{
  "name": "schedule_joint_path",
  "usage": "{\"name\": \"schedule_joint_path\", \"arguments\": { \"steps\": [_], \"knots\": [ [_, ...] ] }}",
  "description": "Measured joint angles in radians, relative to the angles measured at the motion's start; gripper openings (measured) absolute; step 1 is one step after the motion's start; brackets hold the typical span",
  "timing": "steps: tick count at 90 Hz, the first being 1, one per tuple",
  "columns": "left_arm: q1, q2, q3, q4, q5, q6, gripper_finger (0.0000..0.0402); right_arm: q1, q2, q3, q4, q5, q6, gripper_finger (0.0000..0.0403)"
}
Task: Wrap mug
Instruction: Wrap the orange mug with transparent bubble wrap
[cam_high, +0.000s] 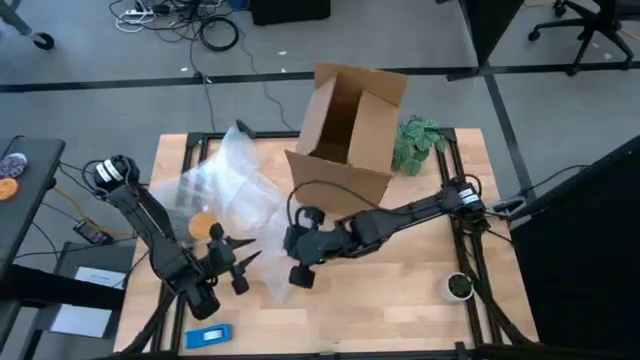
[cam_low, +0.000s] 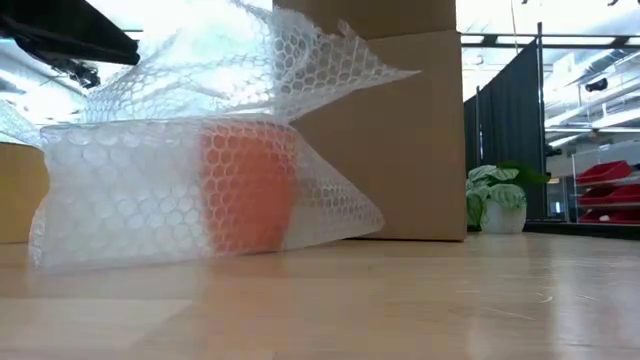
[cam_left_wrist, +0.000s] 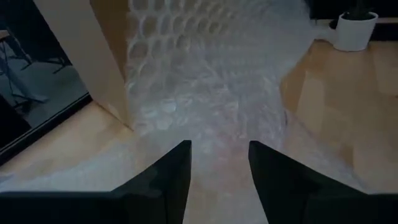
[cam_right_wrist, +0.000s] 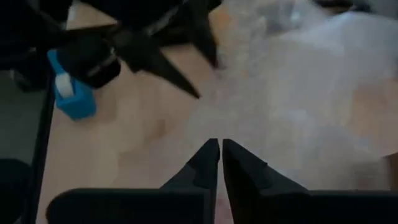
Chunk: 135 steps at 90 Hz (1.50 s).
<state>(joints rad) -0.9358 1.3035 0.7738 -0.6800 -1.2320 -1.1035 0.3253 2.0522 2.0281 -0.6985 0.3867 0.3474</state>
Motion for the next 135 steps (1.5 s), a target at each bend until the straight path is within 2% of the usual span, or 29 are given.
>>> {"name": "schedule_joint_path", "arguments": {
  "steps": [39, 62, 80, 95, 105, 123, 135],
  "knots": [
    [-0.004, -0.001, 0.021, 0.007, -0.006, 0.007, 0.0145, -0.009, 0.043, -0.015, -0.036, -0.032, 0.029, 0.0000],
    [-0.023, -0.002, 0.133, 0.006, -0.004, 0.208, 0.0145, -0.038, 0.057, -0.025, -0.084, -0.026, 0.042, 0.0000],
    [-0.022, -0.002, 0.154, 0.004, -0.003, 0.241, 0.0145, -0.070, 0.056, -0.071, -0.068, -0.002, 0.043, 0.0000],
    [-0.022, -0.002, 0.154, -0.012, -0.003, 0.238, 0.0145, -0.098, 0.058, -0.183, 0.044, -0.107, 0.051, 0.0000],
    [-0.015, -0.002, 0.154, -0.023, -0.011, 0.228, 0.0145, -0.102, 0.058, -0.242, 0.093, -0.125, 0.063, 0.0000],
    [0.019, 0.001, 0.154, -0.016, -0.024, 0.200, 0.0145, -0.103, 0.057, -0.247, 0.112, -0.168, 0.061, 0.0000],
    [0.047, 0.022, 0.154, 0.008, -0.023, 0.206, 0.0145, -0.114, 0.057, -0.247, 0.120, -0.245, 0.018, 0.0000]
  ]
}}
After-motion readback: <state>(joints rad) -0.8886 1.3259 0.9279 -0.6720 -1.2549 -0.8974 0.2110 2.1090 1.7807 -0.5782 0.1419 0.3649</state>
